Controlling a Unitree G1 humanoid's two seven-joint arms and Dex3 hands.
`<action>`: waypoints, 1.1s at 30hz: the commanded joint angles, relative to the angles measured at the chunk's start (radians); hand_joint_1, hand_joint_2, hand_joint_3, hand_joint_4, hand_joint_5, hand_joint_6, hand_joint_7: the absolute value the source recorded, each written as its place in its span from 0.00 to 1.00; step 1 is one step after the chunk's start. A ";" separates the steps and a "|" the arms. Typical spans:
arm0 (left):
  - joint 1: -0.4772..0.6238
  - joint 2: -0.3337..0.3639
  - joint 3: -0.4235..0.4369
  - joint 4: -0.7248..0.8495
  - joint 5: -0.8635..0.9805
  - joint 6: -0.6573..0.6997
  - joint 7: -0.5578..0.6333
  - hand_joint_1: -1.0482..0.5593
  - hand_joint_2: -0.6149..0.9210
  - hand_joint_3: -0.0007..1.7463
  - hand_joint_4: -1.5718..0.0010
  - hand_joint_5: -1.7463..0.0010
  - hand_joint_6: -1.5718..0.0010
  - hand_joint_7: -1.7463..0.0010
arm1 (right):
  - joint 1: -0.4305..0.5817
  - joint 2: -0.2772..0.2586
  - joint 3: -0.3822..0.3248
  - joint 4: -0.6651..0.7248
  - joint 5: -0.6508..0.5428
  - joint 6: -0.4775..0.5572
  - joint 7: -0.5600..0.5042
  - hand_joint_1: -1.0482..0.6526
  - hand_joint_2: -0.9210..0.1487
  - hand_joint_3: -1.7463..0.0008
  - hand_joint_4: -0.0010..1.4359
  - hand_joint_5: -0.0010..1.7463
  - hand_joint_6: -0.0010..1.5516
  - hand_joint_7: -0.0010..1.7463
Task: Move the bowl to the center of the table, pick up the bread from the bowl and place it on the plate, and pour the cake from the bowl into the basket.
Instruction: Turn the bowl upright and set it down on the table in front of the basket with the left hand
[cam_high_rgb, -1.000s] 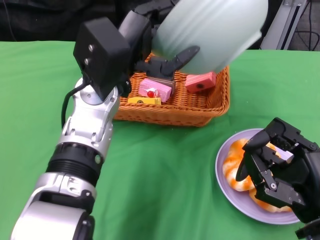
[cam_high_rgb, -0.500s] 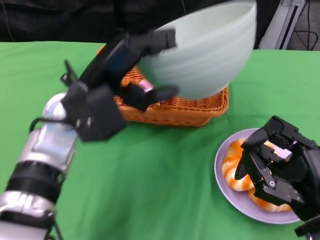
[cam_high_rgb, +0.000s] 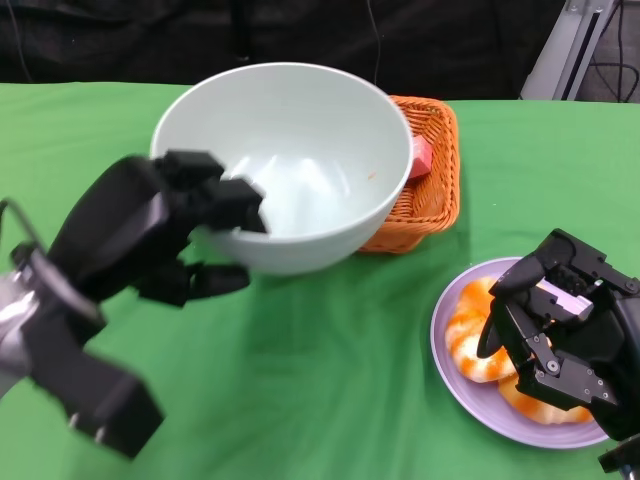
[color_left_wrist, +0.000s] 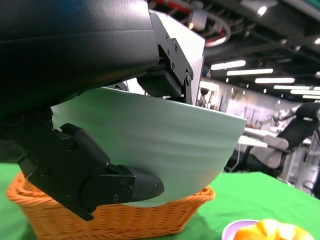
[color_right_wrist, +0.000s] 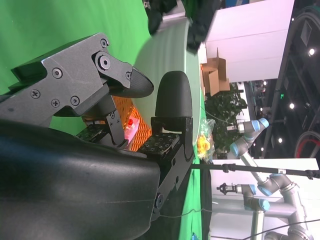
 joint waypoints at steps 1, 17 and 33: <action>0.041 0.048 0.008 -0.037 0.076 -0.027 0.146 0.47 0.87 0.38 0.48 0.00 0.50 0.24 | 0.006 -0.011 -0.005 -0.017 0.012 0.011 -0.004 0.55 0.26 0.49 0.49 0.95 0.42 0.75; 0.238 0.201 -0.128 -0.086 0.371 -0.044 0.706 0.53 0.85 0.34 0.45 0.00 0.53 0.17 | 0.005 -0.012 -0.011 -0.019 0.014 0.023 -0.002 0.54 0.26 0.48 0.49 0.95 0.43 0.75; 0.299 0.231 -0.303 -0.065 0.394 -0.009 0.755 0.50 0.90 0.26 0.46 0.02 0.46 0.34 | 0.010 -0.012 -0.012 -0.026 0.007 0.021 -0.005 0.54 0.28 0.47 0.49 0.95 0.43 0.75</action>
